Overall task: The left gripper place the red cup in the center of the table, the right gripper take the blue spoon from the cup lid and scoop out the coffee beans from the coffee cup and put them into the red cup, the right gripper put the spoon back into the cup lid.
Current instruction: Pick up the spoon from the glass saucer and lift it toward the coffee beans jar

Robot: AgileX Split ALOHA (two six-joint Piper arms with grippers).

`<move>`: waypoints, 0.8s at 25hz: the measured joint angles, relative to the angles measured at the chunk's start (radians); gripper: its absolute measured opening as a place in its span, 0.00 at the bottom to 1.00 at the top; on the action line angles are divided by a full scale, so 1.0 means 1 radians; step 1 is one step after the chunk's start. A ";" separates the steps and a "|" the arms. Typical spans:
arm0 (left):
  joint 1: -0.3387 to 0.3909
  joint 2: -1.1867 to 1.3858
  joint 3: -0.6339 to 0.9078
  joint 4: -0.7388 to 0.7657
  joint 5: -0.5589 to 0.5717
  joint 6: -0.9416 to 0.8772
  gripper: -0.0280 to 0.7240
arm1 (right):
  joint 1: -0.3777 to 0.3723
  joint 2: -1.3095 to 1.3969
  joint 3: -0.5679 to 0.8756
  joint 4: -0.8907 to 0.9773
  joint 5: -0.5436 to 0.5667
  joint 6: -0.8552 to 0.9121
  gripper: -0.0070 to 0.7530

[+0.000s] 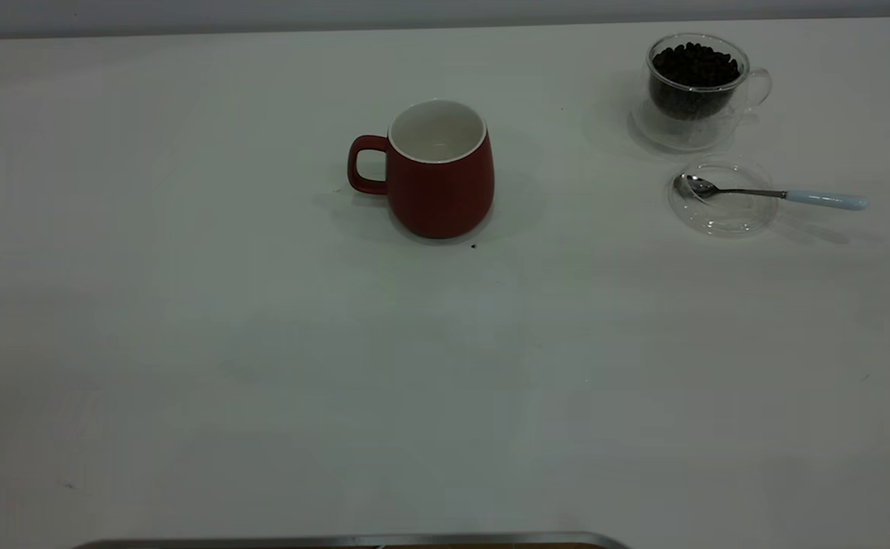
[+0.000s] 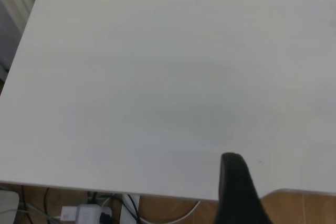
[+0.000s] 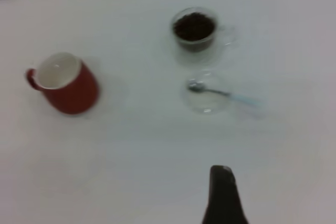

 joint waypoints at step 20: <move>0.000 0.000 0.000 0.000 0.000 0.001 0.72 | -0.085 1.038 -0.098 0.865 -0.335 -0.697 0.77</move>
